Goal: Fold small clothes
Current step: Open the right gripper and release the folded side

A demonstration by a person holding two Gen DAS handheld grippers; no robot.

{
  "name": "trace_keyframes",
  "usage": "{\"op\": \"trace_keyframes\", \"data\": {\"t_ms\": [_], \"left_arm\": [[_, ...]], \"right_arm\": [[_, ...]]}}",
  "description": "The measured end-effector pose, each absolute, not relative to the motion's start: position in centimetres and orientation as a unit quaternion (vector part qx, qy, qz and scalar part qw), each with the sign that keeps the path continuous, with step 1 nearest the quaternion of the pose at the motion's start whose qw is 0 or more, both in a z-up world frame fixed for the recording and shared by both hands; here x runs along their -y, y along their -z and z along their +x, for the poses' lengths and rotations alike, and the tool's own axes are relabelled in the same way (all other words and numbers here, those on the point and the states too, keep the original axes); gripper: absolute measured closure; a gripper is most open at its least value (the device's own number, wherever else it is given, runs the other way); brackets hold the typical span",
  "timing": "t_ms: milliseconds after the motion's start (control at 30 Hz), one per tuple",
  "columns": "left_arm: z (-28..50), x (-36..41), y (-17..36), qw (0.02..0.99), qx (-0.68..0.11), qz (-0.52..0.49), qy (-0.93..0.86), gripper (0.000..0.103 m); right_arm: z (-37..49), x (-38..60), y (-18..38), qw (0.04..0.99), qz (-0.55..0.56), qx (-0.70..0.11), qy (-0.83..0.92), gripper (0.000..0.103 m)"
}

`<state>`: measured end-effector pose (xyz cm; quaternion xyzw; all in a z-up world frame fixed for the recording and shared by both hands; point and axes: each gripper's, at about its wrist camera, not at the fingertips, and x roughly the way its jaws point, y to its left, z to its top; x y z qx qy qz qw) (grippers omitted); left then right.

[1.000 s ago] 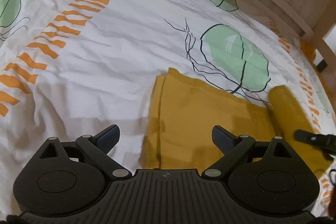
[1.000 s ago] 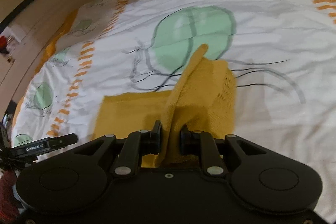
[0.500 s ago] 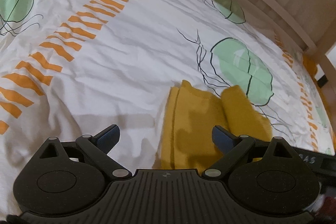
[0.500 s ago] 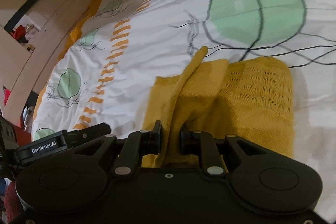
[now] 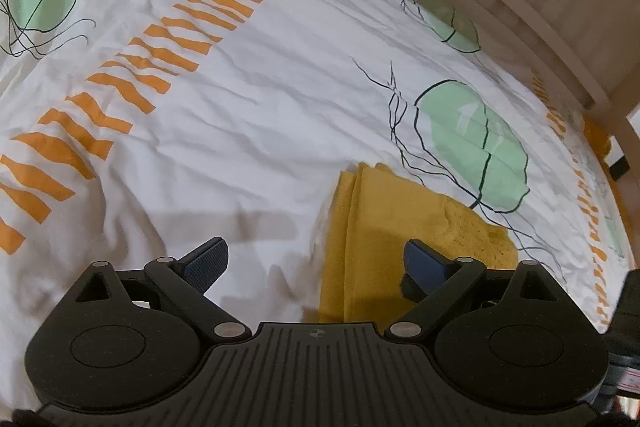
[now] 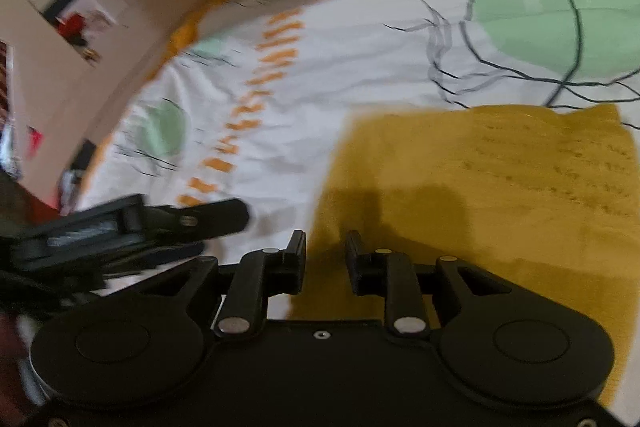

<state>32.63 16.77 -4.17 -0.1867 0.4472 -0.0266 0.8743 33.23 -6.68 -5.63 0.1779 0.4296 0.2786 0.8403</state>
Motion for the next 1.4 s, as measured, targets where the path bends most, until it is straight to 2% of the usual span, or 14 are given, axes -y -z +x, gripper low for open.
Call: {"op": "trace_keyframes", "data": {"t_ms": [100, 200, 533, 667, 800, 867, 933, 1100, 1300, 1367, 1400], "left_arm": [[32.7, -16.8, 4.3, 0.874, -0.448, -0.188, 0.026, 0.008], [32.7, -16.8, 4.3, 0.873, -0.448, -0.188, 0.029, 0.008], [32.5, -14.7, 4.6, 0.874, -0.450, -0.168, 0.074, 0.009], [32.5, -14.0, 5.1, 0.869, -0.457, -0.164, 0.095, 0.021], [32.5, -13.3, 5.7, 0.861, -0.467, -0.166, 0.115, 0.030], [32.4, -13.1, 5.9, 0.858, -0.471, -0.163, 0.123, 0.041], [32.4, -12.9, 6.1, 0.855, -0.476, -0.161, 0.127, 0.044], [32.4, -13.0, 6.4, 0.855, -0.477, -0.162, 0.125, 0.045], [32.7, -13.2, 6.5, 0.854, -0.477, -0.169, 0.122, 0.045], [32.7, -13.2, 6.6, 0.853, -0.478, -0.169, 0.122, 0.044], [32.8, -13.1, 6.7, 0.853, -0.479, -0.169, 0.121, 0.044]], "right_arm": [[32.5, 7.1, 4.6, 0.849, 0.171, -0.410, -0.285, 0.066], [31.5, 8.3, 3.6, 0.865, 0.156, -0.390, -0.276, 0.053], [27.0, 11.6, 4.6, 0.891, 0.075, -0.381, -0.236, 0.052], [24.4, 11.2, 5.2, 0.892, 0.033, -0.377, -0.248, 0.052], [22.0, 9.5, 5.3, 0.893, -0.015, -0.355, -0.276, 0.046], [21.1, 8.0, 5.2, 0.891, -0.050, -0.340, -0.298, 0.046], [20.4, 6.1, 5.2, 0.886, -0.091, -0.323, -0.319, 0.046], [20.0, 2.4, 6.0, 0.872, -0.177, -0.291, -0.350, 0.046], [20.6, 0.9, 6.8, 0.868, -0.199, -0.281, -0.359, 0.047], [20.9, 1.1, 7.0, 0.867, -0.200, -0.284, -0.358, 0.052], [20.9, 1.1, 7.1, 0.865, -0.202, -0.285, -0.361, 0.060]]}}
